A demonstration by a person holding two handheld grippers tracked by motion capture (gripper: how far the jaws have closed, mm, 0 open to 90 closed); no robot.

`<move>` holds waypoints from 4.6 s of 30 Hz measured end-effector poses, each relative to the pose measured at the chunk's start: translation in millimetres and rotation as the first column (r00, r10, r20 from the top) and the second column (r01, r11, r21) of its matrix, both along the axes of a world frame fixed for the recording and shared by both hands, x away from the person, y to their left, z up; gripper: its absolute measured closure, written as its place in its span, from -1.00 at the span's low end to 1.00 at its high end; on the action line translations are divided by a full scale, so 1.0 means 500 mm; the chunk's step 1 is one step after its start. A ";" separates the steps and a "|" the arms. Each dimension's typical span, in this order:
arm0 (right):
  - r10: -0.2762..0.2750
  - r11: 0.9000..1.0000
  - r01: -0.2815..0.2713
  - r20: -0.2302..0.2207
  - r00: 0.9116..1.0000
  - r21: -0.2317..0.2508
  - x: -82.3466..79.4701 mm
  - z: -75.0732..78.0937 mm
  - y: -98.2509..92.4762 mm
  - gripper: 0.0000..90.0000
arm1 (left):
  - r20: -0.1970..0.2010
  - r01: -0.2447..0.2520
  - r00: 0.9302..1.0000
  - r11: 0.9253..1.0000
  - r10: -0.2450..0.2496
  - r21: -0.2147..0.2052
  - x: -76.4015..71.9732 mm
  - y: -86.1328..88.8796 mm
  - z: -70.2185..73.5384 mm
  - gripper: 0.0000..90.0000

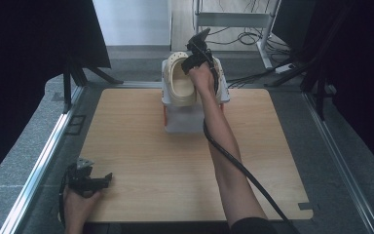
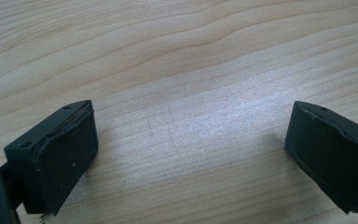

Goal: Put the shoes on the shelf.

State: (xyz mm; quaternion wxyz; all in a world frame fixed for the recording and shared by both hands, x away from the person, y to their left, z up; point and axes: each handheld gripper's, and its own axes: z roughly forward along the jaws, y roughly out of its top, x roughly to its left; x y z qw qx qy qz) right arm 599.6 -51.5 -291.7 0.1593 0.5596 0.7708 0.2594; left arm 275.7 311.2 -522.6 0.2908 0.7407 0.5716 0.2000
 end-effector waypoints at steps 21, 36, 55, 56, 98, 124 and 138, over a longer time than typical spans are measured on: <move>0.298 0.955 -0.297 0.111 0.948 -0.026 -0.105 0.039 -0.056 -0.76 | 0.003 -0.001 1.000 1.000 0.001 0.000 0.000 0.000 0.000 -0.95; 0.454 0.891 -0.449 0.128 0.882 -0.065 -0.187 0.036 -0.070 -1.00 | -0.002 0.001 1.000 1.000 -0.001 -0.001 0.000 0.000 0.000 -0.95; 0.530 0.847 -0.529 0.145 0.835 -0.049 -0.294 0.006 -0.141 -1.00 | 0.004 -0.006 1.000 1.000 0.006 0.000 0.000 -0.003 0.000 -0.95; 0.529 0.848 -0.528 0.148 0.836 -0.049 -0.300 0.004 -0.147 -1.00 | 0.003 -0.006 1.000 1.000 0.006 0.001 0.000 -0.003 0.000 -0.95; 0.472 0.881 -0.470 0.200 0.858 -0.062 -0.466 -0.121 -0.408 -1.00 | 0.003 -0.002 1.000 1.000 0.002 0.004 -0.001 -0.008 0.000 -0.95; 0.431 0.900 -0.435 0.210 0.878 -0.028 -0.507 -0.306 -0.436 -1.00 | 0.001 -0.005 1.000 1.000 0.005 0.000 -0.002 -0.009 0.000 -0.95; 0.386 0.921 -0.390 0.170 0.907 -0.012 -0.526 -0.438 -0.435 -1.00 | 0.002 -0.006 1.000 1.000 0.006 0.001 -0.002 -0.010 0.000 -0.95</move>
